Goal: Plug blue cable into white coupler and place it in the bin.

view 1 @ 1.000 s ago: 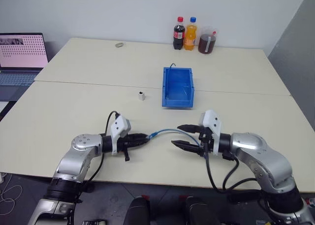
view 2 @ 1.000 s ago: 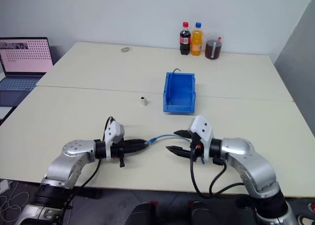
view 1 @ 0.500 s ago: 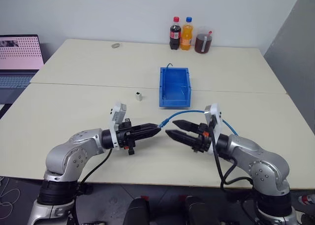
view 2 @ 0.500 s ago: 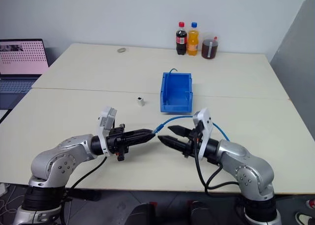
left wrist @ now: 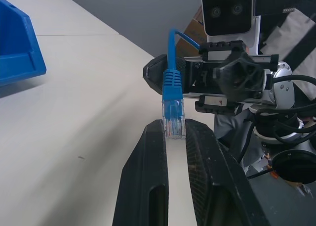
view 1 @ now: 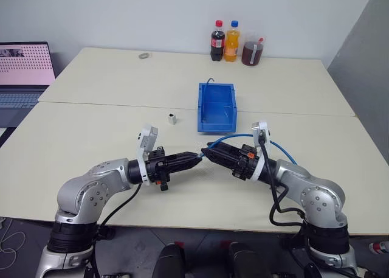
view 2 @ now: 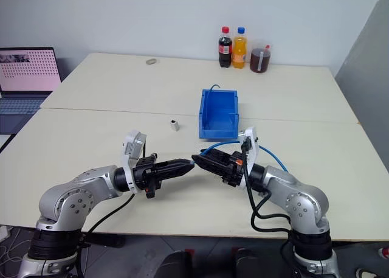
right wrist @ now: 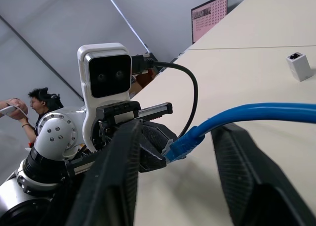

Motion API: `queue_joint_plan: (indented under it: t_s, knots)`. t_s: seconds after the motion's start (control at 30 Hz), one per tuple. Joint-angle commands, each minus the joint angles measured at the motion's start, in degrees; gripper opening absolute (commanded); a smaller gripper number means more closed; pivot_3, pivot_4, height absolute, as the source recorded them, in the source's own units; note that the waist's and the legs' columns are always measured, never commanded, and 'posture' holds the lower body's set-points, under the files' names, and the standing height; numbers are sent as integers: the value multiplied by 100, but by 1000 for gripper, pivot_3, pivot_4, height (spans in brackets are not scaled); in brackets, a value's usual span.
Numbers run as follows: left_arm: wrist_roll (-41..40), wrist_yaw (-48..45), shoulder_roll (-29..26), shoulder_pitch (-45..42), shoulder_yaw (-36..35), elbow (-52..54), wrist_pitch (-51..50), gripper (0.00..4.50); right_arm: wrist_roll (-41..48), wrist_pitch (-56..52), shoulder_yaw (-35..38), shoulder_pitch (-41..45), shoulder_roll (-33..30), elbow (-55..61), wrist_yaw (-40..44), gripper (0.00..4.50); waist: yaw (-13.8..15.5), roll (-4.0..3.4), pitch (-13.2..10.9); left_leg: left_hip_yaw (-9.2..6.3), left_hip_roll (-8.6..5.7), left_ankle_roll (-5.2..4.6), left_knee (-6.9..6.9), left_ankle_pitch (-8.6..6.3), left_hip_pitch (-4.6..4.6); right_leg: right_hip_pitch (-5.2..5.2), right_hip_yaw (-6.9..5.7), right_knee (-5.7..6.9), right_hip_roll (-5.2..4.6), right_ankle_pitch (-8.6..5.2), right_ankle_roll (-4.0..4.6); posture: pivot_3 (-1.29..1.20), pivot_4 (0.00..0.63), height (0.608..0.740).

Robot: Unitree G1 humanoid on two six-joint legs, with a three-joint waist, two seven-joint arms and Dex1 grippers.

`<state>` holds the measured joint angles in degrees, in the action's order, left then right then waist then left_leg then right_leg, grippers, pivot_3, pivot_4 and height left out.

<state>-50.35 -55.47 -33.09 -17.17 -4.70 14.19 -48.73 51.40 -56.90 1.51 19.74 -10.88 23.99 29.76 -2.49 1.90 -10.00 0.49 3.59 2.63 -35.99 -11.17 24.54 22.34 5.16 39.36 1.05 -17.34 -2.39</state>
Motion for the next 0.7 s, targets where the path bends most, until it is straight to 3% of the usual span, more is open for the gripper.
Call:
queue_joint_plan:
  t_s: [0.03, 0.17, 0.47, 0.53, 0.7]
  knots:
    - [-201, 11, -36, -75, -119, 216, -59, 229, 193, 74, -77, 152, 15, 32, 92, 1172, -3, 0, 0, 0, 0, 0, 0, 0, 0, 0, 0, 0, 0, 0, 0, 0, 150, 740]
    - [-224, -3, -74, -91, -123, 182, -78, 229, 203, 119, -128, 199, 32, -29, 114, 109, -18, -1, -1, 0, 0, 0, 1, 0, 0, 1, 0, -1, 0, 0, 0, 0, 150, 740]
    - [293, -69, -97, -141, -34, -81, 469, 229, 191, 161, -202, 202, 15, -69, 124, 1, -23, -1, -1, -1, 0, 0, 3, 0, 4, 1, -1, -9, 0, 0, 0, 0, 150, 740]
    - [477, -144, -179, -120, 45, -163, 584, 929, 197, 169, -210, 192, 11, -64, 120, 0, -25, -1, -1, 0, 0, 0, 4, 0, 4, 1, -1, -11, 0, 0, 0, 0, 150, 740]
    - [807, -286, -297, -20, 94, -245, 891, 1900, 176, 221, -210, 187, 5, -77, 87, 0, -39, -1, -1, 1, 1, 0, 9, 0, 5, 1, 0, -18, 0, 0, 0, 0, 150, 740]
